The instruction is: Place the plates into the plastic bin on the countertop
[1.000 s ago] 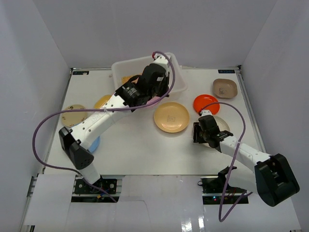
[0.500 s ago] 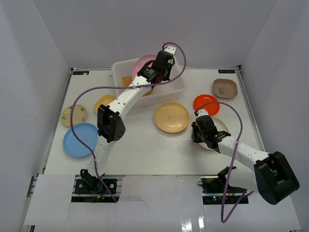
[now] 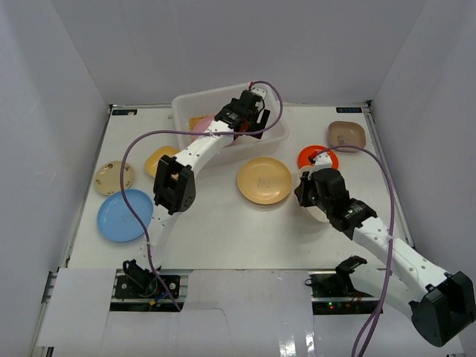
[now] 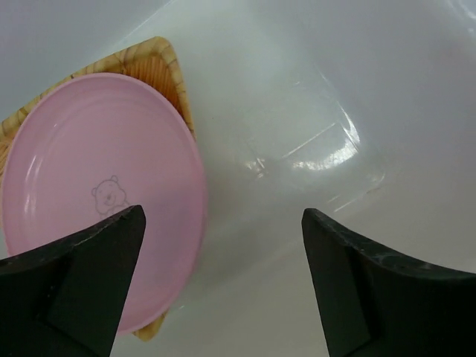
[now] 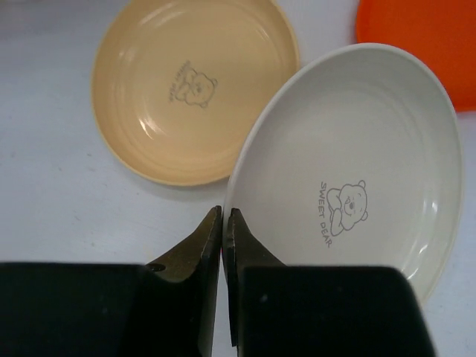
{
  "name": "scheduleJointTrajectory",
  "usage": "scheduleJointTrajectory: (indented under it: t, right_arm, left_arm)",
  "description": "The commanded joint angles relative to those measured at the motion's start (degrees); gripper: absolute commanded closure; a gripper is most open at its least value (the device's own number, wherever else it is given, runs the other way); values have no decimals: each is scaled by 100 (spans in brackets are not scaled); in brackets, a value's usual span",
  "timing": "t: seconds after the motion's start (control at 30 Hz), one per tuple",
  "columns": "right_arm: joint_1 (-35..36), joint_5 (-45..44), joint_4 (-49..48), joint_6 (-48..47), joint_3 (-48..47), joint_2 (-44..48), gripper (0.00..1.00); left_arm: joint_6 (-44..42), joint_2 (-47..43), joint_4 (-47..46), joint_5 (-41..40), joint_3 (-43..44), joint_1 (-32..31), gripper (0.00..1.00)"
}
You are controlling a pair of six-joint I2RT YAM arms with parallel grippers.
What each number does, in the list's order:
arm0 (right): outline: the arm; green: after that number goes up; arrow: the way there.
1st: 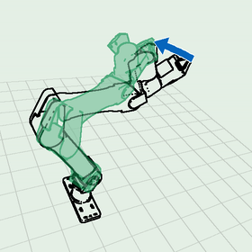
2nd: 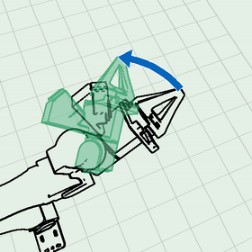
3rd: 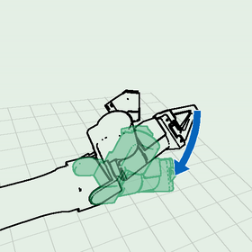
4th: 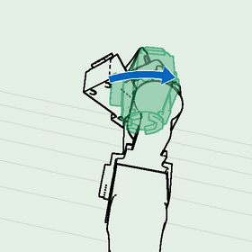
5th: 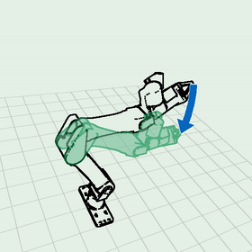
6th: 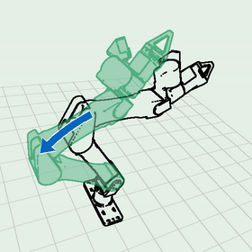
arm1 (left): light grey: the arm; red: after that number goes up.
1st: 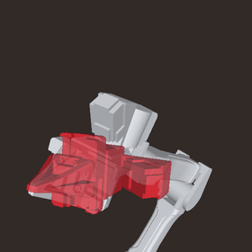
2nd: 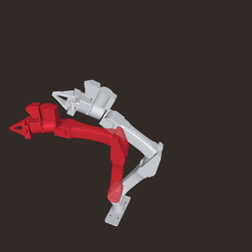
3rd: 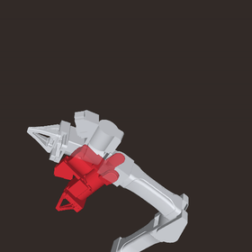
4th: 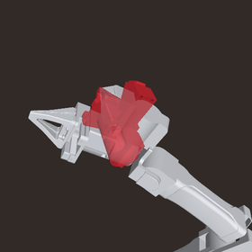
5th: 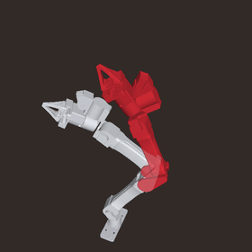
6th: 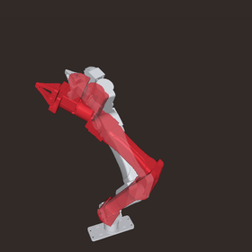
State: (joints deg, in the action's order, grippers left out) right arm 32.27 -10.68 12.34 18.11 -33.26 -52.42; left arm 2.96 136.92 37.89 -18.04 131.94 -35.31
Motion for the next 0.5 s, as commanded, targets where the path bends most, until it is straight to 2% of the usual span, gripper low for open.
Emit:
scheduleJointTrajectory:
  t: [0.0,0.07,0.13,0.2,0.27,0.3,0.33,0.47]
  right_arm:
    - [60,-22,41,-26,-611,145,92]
    - [86,-31,-91,-132,-954,23,92]
    - [112,-40,-135,-333,-1452,-327,92]
    - [174,-66,-257,-500,-1814,-618,92]
    - [235,-57,-442,-773,-2392,-1137,92]
    - [262,-40,-512,-852,-2605,-1339,92]
    - [279,4,-609,-1027,-2798,-1732,92]
    - [525,110,-855,-1466,-4002,-2815,92]
  left_arm:
    - [143,-1017,-395,230,-80,-29,2]
    - [414,-1655,-571,275,-308,-29,2]
    - [591,-2228,-940,380,-1018,-29,2]
    - [819,-3160,-1187,459,-1915,-29,2]
    - [951,-3740,-1231,399,-2512,-20,2]
    - [1143,-4317,-1188,337,-2785,-20,2]
    - [1258,-4628,-1187,206,-3432,6,2]
    - [1637,-6166,-968,-216,-4929,68,2]
